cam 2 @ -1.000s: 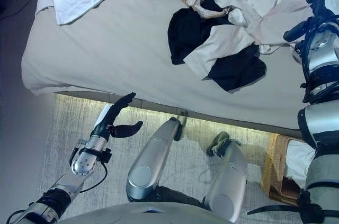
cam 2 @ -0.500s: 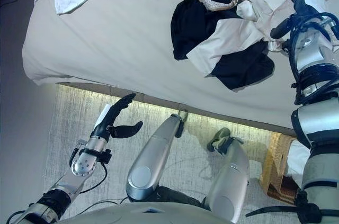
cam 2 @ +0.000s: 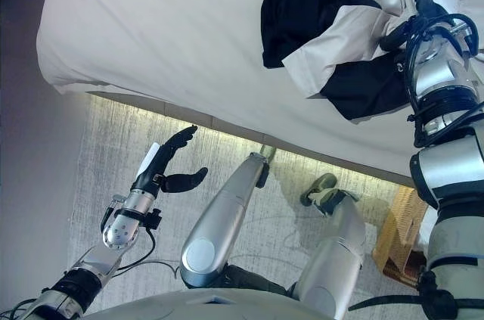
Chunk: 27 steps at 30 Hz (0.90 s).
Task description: Pick up the clothes from the bed and place them into the basket
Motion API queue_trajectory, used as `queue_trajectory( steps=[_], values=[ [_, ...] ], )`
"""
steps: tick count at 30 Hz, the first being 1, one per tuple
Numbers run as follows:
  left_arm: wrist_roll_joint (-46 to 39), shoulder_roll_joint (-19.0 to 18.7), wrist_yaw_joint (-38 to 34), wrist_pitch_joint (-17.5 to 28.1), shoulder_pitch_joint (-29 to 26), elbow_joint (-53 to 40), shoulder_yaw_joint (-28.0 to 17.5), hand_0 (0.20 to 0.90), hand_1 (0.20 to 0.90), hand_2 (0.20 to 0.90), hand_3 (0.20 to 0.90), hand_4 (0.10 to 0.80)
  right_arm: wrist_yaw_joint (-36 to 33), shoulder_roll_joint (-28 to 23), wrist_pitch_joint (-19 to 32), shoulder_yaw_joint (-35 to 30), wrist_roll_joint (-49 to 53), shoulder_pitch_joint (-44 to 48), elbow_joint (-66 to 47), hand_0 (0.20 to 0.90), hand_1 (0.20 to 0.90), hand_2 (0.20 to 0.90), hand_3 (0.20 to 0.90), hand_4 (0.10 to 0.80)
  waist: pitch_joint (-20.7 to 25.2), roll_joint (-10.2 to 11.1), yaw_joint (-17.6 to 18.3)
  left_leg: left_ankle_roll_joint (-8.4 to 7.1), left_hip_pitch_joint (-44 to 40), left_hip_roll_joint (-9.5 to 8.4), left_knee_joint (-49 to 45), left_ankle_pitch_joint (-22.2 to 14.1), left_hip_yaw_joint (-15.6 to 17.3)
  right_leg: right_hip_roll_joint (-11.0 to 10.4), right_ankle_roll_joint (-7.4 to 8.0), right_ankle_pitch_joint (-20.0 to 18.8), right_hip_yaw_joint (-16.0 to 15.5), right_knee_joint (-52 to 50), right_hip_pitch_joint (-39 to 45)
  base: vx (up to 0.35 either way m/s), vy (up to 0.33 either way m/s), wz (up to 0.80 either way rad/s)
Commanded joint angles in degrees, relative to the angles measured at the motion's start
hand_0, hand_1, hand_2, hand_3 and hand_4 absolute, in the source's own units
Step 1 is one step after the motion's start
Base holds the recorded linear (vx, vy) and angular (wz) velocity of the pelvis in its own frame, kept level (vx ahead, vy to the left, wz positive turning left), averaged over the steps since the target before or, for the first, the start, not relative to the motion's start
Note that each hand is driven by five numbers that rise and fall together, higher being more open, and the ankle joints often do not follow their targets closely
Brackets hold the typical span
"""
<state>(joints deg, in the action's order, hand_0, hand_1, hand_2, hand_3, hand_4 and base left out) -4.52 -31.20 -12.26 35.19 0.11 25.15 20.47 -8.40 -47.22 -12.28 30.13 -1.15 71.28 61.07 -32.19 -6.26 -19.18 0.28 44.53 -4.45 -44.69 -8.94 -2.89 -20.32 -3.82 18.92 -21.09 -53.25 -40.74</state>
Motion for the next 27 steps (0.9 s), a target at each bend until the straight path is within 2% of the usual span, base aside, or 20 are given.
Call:
queue_trajectory(
  steps=[1,7,9,10,11,19,27],
  values=[
    [-3.0,-2.9,-3.2,5.0,2.9,-8.5,-1.3,0.900,0.900,0.900,0.900,0.800,0.2,-3.6,0.4,2.8,0.1,6.1,1.2,0.900,0.900,0.900,0.900,0.800,2.4,-3.1,-1.6,2.29,2.0,-0.09,1.0,-1.2,2.4,2.9,-0.68,0.5,-0.8,-3.7,-2.4,-0.045,0.020,0.10],
    [-2.0,-3.2,-3.9,3.5,2.2,-11.1,-1.1,0.900,0.900,0.900,0.900,0.800,2.2,-3.6,0.4,2.8,0.4,4.7,3.1,0.900,0.900,0.900,0.900,0.800,2.4,-2.7,-1.5,3.05,4.8,-0.06,-1.4,-2.3,2.1,3.0,-0.47,0.7,-0.3,-5.5,-5.3,-0.030,-0.008,0.08],
    [-2.2,-3.7,-4.0,3.0,1.8,-11.5,-1.0,0.900,0.900,0.900,0.900,0.800,2.4,-3.5,0.6,3.2,0.7,5.0,4.1,0.509,0.509,0.509,0.444,0.344,2.4,-2.5,-1.3,3.02,4.8,0.25,-1.2,-2.2,2.2,3.5,-0.36,0.5,-0.3,-5.2,-5.2,-0.015,-0.008,0.01],
    [-2.2,-3.8,-4.0,2.9,1.7,-11.5,-0.9,0.900,0.900,0.900,0.900,0.800,2.1,-3.6,0.7,3.3,0.8,5.1,4.4,0.373,0.373,0.373,0.285,0.185,2.4,-2.4,-1.2,2.83,4.6,0.33,-0.9,-2.0,2.2,3.7,-0.27,0.3,-0.2,-4.9,-5.0,0.000,0.000,0.00],
    [-2.4,-4.0,-4.0,3.0,1.7,-11.6,-1.0,0.900,0.900,0.900,0.900,0.800,1.9,-3.8,0.9,3.2,0.9,5.1,4.5,0.300,0.300,0.300,0.200,0.100,2.4,-2.3,-1.1,2.75,4.0,0.54,-0.4,-1.9,2.3,4.0,-0.18,0.1,-0.2,-4.5,-4.6,0.000,0.000,0.00],
    [-3.0,-5.1,-2.2,3.0,2.7,-10.9,-2.0,0.900,0.900,0.900,0.900,0.800,1.6,-5.4,2.0,1.4,-0.1,2.3,4.2,0.300,0.300,0.300,0.200,0.100,2.4,-0.7,0.1,1.57,-3.5,1.99,5.0,-1.1,2.3,5.3,0.75,-1.4,-0.5,1.1,3.3,0.014,-0.019,-0.09],
    [-3.0,-5.3,-1.0,2.9,2.3,-7.6,-1.7,0.900,0.900,0.900,0.900,0.800,3.5,-7.6,2.6,-0.5,-0.5,0.6,5.0,0.300,0.300,0.300,0.200,0.100,2.4,1.0,1.5,0.45,-14.0,3.51,11.1,-0.3,3.3,4.8,1.92,-3.6,-0.6,8.8,13.3,0.031,0.002,-0.14]
  ],
)
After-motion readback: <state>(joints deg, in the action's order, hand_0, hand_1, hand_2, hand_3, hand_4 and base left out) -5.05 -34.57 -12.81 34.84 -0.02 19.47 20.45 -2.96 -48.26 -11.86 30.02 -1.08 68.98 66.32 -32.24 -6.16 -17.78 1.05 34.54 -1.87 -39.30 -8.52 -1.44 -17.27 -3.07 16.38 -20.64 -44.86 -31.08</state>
